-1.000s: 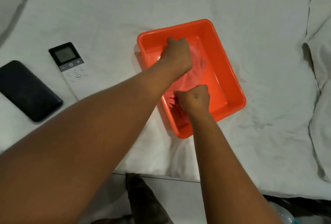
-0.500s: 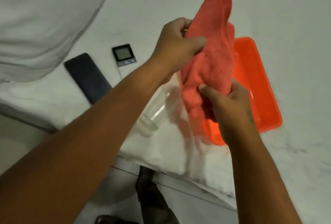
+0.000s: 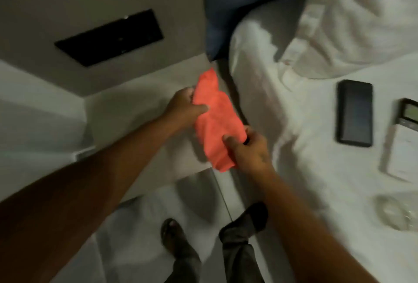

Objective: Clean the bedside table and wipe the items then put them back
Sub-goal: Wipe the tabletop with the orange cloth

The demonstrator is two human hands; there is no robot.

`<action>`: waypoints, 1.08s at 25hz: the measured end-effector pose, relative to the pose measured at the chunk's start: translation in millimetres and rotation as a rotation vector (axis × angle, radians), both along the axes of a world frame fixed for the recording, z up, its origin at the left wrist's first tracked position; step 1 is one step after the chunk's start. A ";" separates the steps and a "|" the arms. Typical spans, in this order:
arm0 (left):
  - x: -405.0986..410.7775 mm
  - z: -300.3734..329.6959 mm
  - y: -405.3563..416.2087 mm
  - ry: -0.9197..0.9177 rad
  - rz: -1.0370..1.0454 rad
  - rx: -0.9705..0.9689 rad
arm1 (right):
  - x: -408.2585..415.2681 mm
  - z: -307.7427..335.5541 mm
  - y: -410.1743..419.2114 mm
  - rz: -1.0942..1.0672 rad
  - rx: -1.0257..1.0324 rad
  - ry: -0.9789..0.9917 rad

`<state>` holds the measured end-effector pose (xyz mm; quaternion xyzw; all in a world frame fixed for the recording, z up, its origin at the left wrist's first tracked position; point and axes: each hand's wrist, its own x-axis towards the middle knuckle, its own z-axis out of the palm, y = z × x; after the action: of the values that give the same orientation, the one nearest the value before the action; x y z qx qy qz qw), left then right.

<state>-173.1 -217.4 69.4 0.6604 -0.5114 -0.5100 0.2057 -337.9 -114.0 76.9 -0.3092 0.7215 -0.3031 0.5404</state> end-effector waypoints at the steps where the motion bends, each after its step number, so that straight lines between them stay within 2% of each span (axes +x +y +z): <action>1: 6.0 -17.6 2.8 -0.053 -0.011 0.003 | 8.2 -18.2 -3.2 0.017 0.002 0.062; 5: 7.7 -62.6 -1.4 -0.118 -0.028 0.000 | 15.0 -66.9 -7.8 0.033 0.020 0.250; 7: 25.1 -78.4 10.5 -0.176 -0.025 -0.013 | 8.3 -80.4 -3.2 0.179 0.055 0.441; 8: 42.3 -87.6 23.9 -0.289 -0.056 -0.041 | 6.8 -84.3 1.1 0.277 0.071 0.545; 9: 65.4 -98.0 42.0 -0.422 -0.096 -0.060 | 7.2 -87.5 5.2 0.372 0.041 0.636; 11: 116.2 -116.8 79.0 -0.621 -0.163 -0.098 | 12.9 -93.3 5.5 0.538 -0.159 0.765; 13: 157.1 -128.5 103.7 -0.732 -0.222 -0.155 | 19.9 -104.4 -11.3 0.703 -0.331 0.819; 16: 186.8 -143.8 119.8 -0.866 -0.387 -0.262 | 30.0 -129.7 -44.7 0.899 -0.376 0.929; 18: 189.0 -156.2 127.1 -0.932 -0.405 -0.288 | 33.3 -146.9 -63.5 0.980 -0.429 1.047; 22: 186.6 -172.6 125.7 -0.972 -0.389 -0.300 | 79.5 -169.6 -75.3 0.869 -0.483 1.056; 25: 188.8 -170.4 125.9 -0.964 -0.372 -0.312 | 160.8 -173.4 -35.3 1.055 -0.559 0.961; 27: 188.7 -167.7 124.9 -0.955 -0.366 -0.327 | 165.5 -172.5 -5.0 1.177 -0.568 0.908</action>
<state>15.6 -92.6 -98.2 0.6783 -0.7275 -0.0941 -0.0420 -172.4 -119.0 -95.6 -0.8588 0.4847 0.0155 0.1652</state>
